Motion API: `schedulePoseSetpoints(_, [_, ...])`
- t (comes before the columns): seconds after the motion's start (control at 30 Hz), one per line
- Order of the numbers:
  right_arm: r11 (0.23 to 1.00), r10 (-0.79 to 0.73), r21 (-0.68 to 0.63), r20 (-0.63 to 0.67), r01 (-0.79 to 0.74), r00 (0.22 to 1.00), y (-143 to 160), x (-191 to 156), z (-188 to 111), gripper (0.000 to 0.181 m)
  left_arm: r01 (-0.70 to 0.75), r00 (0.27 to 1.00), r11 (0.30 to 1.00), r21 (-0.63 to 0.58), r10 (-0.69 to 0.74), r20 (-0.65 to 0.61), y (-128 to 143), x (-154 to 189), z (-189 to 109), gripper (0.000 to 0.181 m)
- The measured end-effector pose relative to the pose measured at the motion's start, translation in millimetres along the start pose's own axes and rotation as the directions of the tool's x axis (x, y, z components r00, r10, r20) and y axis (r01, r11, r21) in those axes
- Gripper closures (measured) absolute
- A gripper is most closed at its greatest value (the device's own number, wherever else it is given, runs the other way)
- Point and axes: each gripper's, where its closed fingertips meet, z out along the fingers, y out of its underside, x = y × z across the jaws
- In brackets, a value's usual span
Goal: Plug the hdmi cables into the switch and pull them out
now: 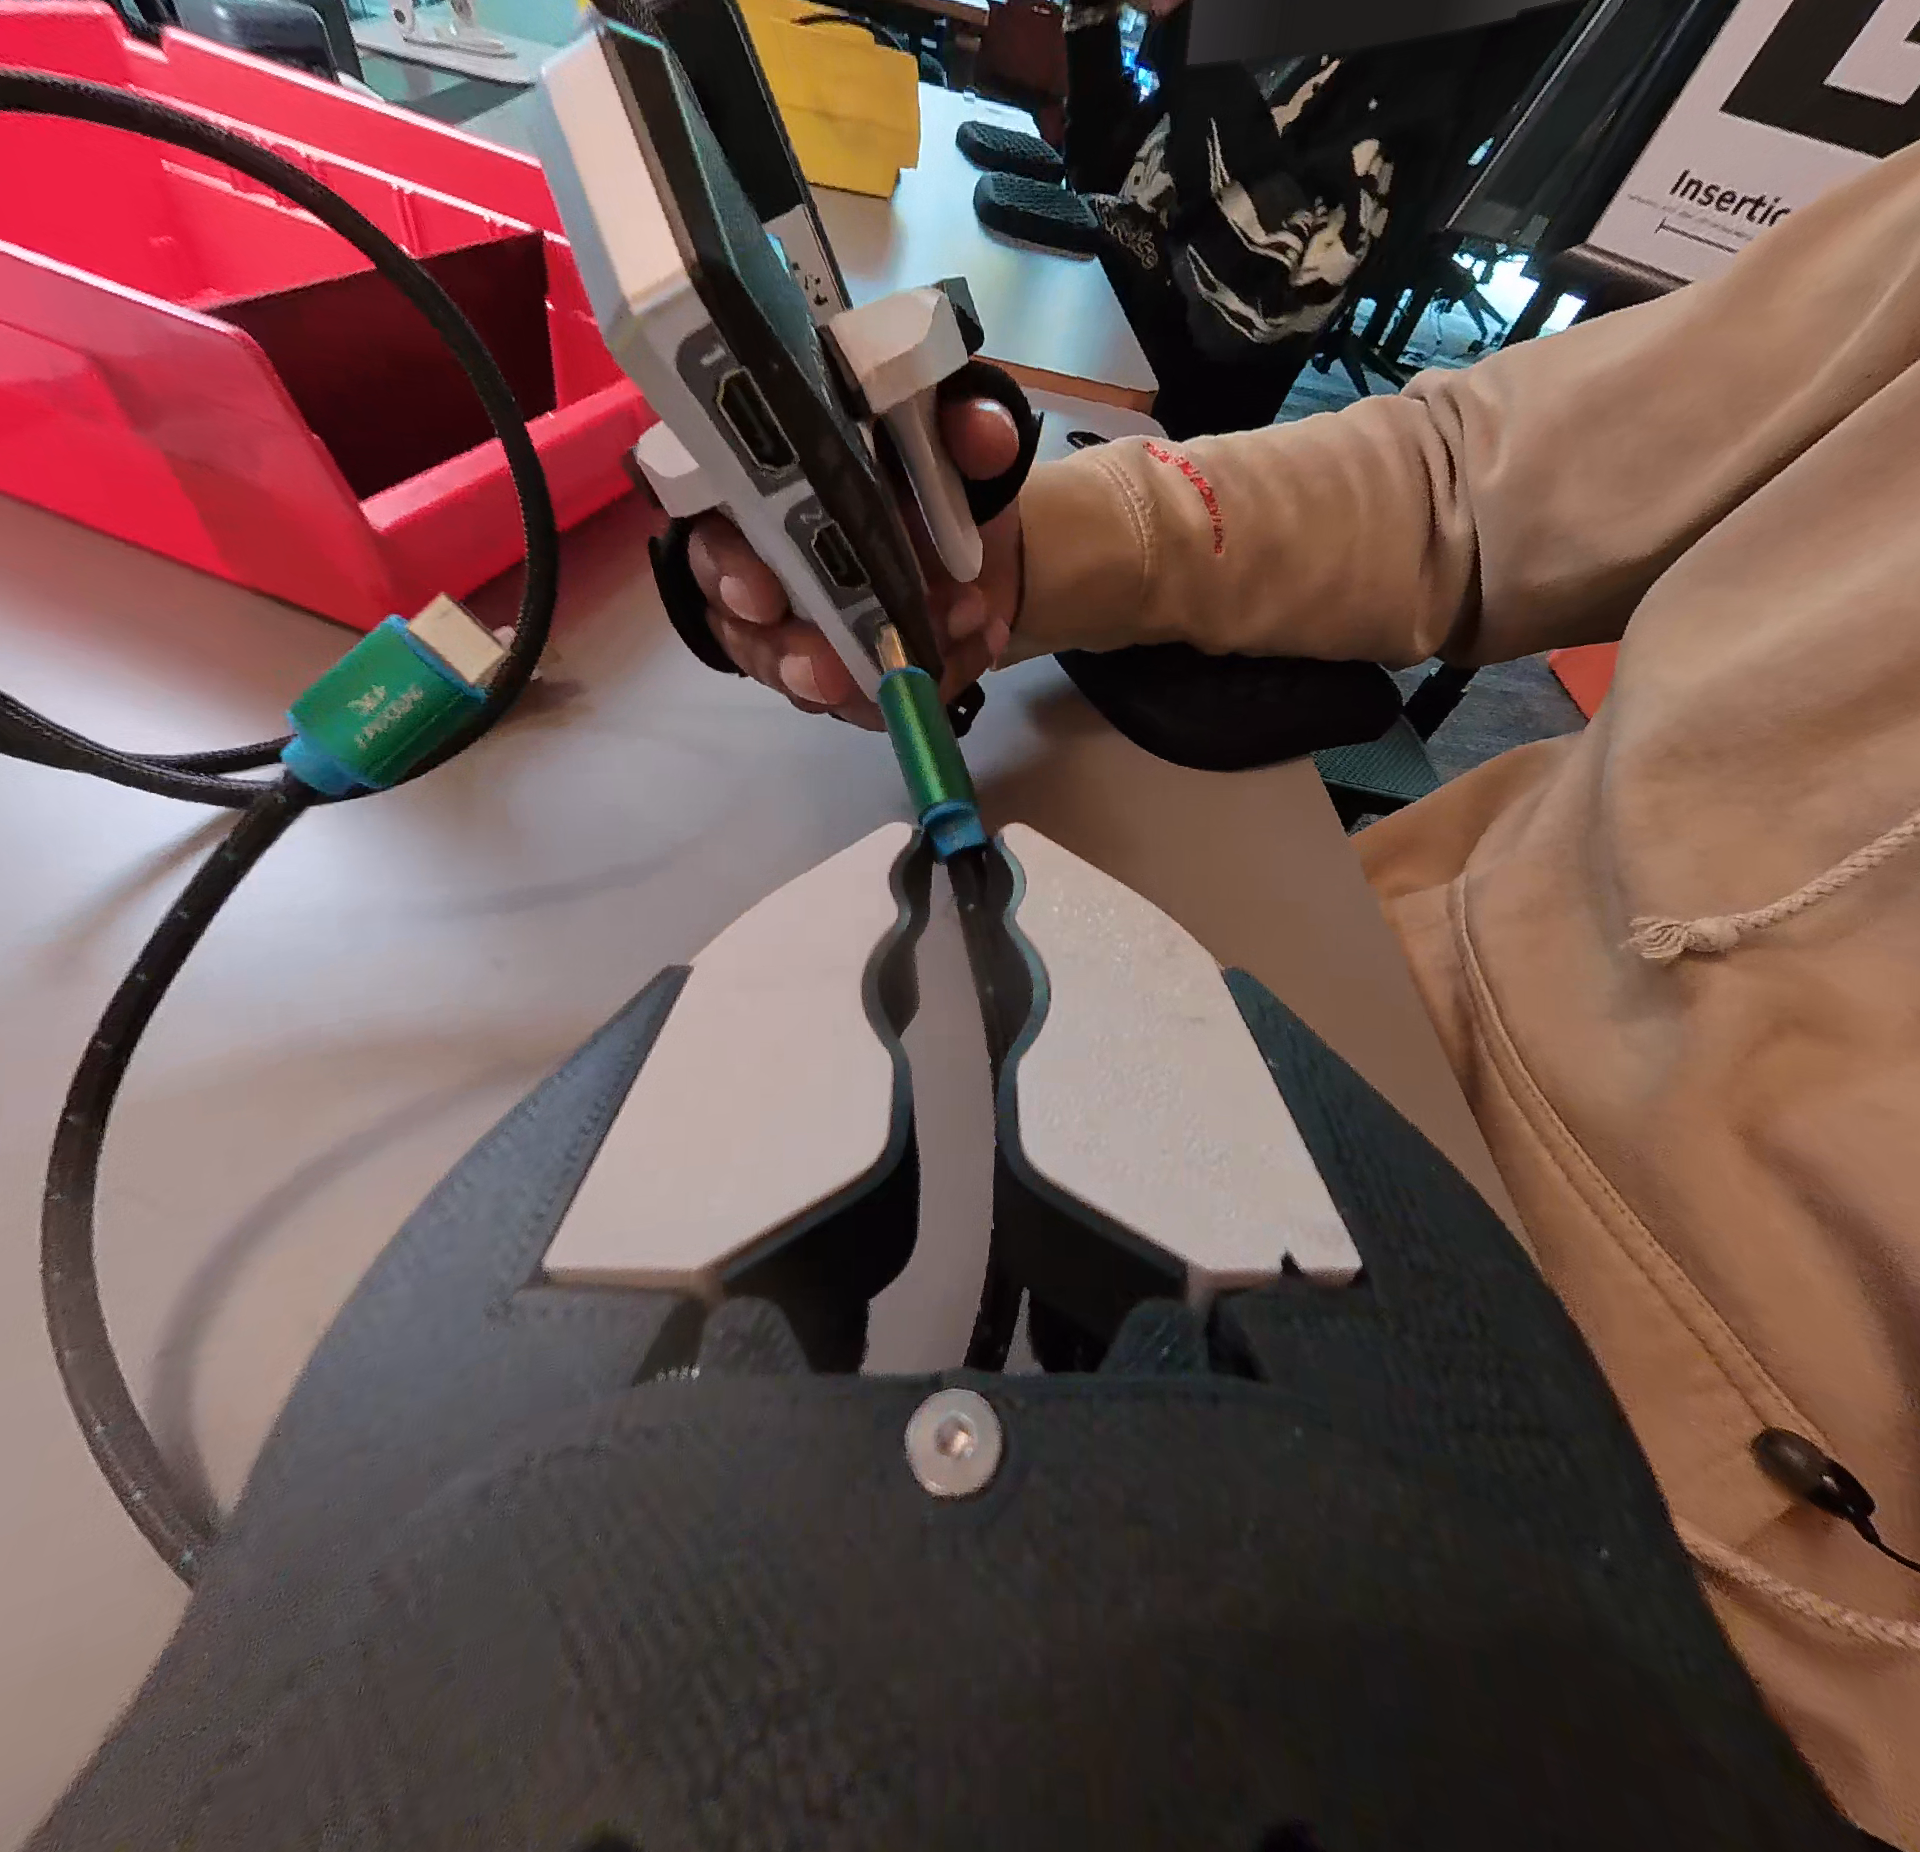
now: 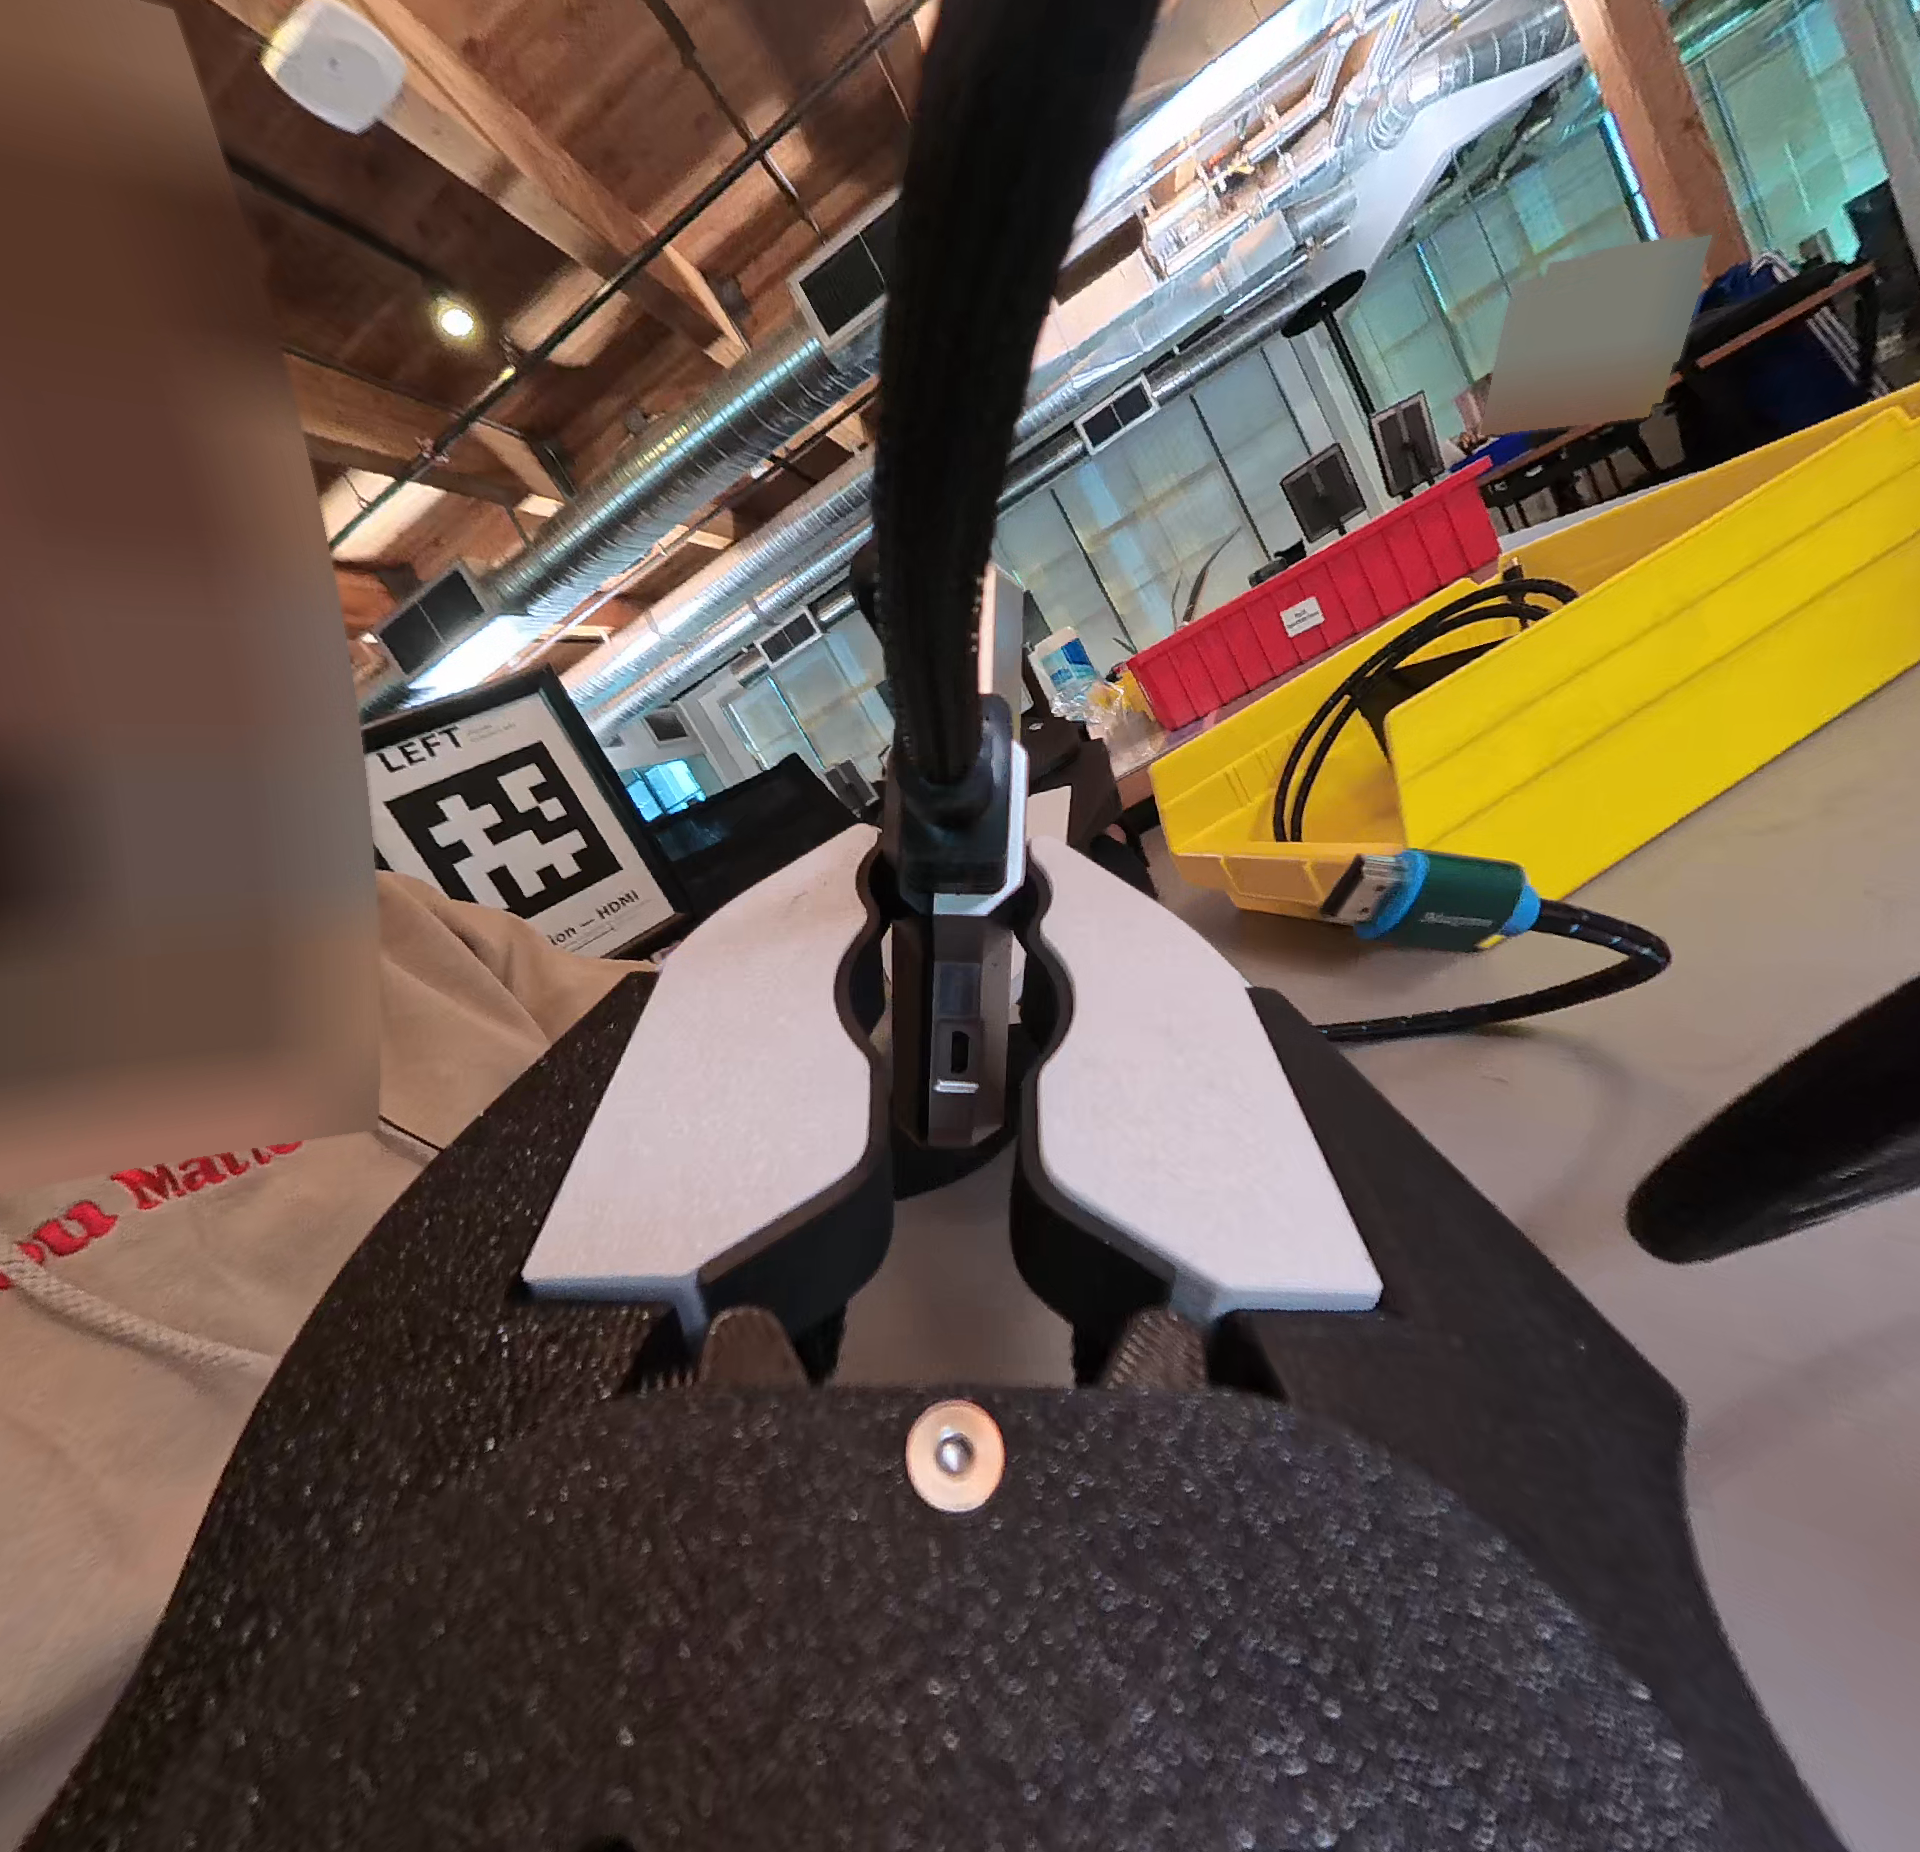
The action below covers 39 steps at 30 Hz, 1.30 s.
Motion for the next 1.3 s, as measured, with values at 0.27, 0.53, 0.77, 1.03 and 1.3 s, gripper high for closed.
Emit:
schedulePoseSetpoints(0.27, [1.0,0.013,-0.024,0.016,-0.013,1.0,7,-2,5,0.159,0.019,0.999,0.998,-0.062,-0.022,-0.037,9,6,2,0.171])
schedulePoseSetpoints(0.53, [0.998,0.004,0.066,0.01,-0.004,1.0,-3,-3,6,0.159,0.082,0.996,0.996,0.043,-0.08,-0.046,-6,3,-1,0.171])
schedulePoseSetpoints(0.77, [0.99,0.015,0.139,-0.003,-0.014,1.0,-12,-3,7,0.159,0.151,0.987,0.983,0.104,-0.143,-0.079,-14,2,-2,0.171])
schedulePoseSetpoints(1.03, [0.992,0.004,0.124,-0.014,-0.002,1.0,-13,-5,10,0.159,0.175,0.981,0.977,0.125,-0.162,-0.11,-16,4,-3,0.171])
schedulePoseSetpoints(1.3, [0.964,-0.115,-0.247,-0.046,0.101,0.992,17,-6,9,0.156,0.171,0.979,0.981,0.087,-0.159,-0.127,-13,8,-10,0.171])
